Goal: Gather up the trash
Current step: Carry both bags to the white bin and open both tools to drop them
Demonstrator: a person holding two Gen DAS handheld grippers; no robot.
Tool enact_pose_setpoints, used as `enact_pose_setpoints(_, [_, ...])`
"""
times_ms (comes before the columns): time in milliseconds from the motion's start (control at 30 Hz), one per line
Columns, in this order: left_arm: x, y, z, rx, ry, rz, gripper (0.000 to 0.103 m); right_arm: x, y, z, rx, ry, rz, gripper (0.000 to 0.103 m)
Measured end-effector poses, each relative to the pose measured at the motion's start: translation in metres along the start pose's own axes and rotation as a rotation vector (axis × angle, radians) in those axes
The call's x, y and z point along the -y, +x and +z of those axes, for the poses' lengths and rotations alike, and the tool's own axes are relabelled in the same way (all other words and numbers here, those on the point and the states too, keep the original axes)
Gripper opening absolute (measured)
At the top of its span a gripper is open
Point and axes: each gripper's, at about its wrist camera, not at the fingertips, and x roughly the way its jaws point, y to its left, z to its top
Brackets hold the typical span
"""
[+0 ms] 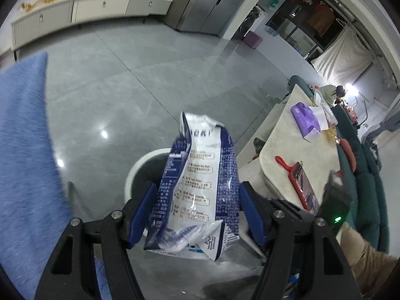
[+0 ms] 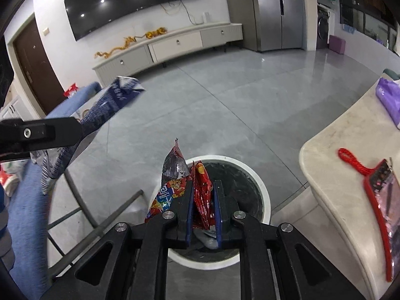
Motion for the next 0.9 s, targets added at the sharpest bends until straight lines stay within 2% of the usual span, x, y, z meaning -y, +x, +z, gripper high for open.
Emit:
enact_pose_setpoints(100, [-0.005,0.015,0.004,-0.014,-0.026,-0.010,0.067,0.003,0.022,0.000,-0.020,-0.004,-0.033,0.026])
enact_pose_setpoints(200, [-0.010,0.026,0.007,-0.028,-0.045,-0.012,0.069,0.007,0.038,-0.002,-0.054,0.007,-0.063,0.042])
enact_pose_setpoints(400, [-0.010,0.014,0.002,-0.002,-0.030,0.008,0.069,0.007,0.032,-0.011,-0.067,0.013,-0.071,0.048])
enact_pose_setpoints(633, [0.008,-0.050,-0.019,0.128,0.037,0.056,0.069,-0.004,-0.008,-0.016,-0.014,0.000,-0.039,0.056])
enact_pose_setpoints(733, [0.015,-0.092,-0.032,0.223,0.057,0.076,0.069,-0.014,-0.038,-0.016,0.028,-0.021,-0.026,0.058])
enact_pose_setpoints(900, [0.024,-0.149,-0.051,0.316,0.092,0.106,0.069,-0.033,-0.103,-0.012,0.131,-0.044,-0.001,0.063])
